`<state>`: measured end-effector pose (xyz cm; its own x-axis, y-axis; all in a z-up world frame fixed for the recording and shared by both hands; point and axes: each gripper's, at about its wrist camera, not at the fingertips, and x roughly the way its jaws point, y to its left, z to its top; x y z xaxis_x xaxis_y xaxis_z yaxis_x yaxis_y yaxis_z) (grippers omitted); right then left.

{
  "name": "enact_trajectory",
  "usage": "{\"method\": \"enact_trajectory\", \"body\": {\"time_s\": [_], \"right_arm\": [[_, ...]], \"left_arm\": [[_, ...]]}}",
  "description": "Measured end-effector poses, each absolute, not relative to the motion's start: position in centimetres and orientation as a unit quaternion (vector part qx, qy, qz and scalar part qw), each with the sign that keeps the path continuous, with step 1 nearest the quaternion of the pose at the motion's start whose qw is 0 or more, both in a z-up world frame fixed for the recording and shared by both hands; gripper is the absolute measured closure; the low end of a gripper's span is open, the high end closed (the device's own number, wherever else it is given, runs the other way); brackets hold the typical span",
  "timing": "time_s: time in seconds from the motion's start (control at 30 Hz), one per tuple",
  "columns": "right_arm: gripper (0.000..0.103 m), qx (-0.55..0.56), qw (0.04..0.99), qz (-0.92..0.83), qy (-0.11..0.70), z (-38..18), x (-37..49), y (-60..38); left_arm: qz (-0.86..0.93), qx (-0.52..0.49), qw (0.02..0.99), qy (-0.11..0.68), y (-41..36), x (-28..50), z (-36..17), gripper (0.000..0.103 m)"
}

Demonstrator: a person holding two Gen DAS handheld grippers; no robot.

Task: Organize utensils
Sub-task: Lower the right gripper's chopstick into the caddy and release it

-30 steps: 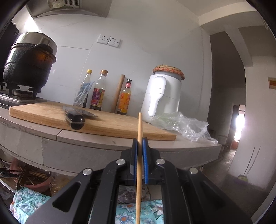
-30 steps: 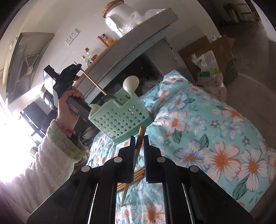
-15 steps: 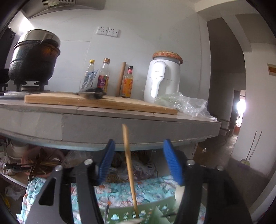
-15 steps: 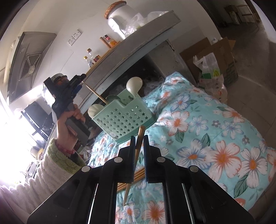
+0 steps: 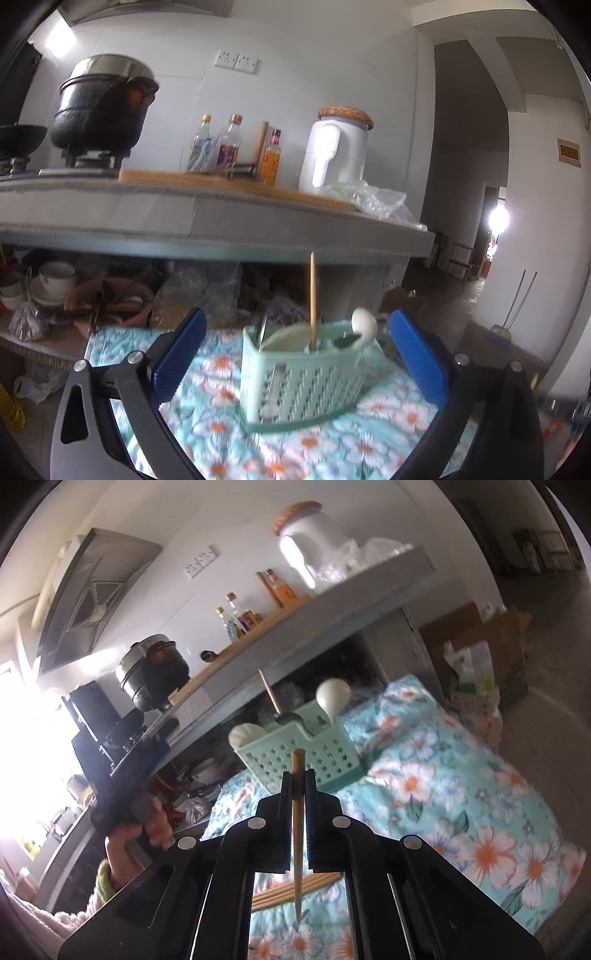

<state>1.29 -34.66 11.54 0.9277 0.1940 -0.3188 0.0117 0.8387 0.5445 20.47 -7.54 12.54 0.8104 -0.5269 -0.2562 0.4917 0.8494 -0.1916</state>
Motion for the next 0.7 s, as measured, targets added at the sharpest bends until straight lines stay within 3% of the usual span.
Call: {"method": "enact_trajectory", "body": {"time_s": [0.47, 0.7], "right_arm": [[0.099, 0.162, 0.985, 0.036, 0.054, 24.7, 8.1, -32.8], [0.099, 0.143, 0.988, 0.010, 0.050, 26.1, 14.8, -31.9]], "left_arm": [[-0.233, -0.100, 0.933, 0.254, -3.5, 17.7, 4.6, 0.006], [-0.232, -0.092, 0.928, 0.276, -3.1, 17.0, 2.8, 0.006]]}}
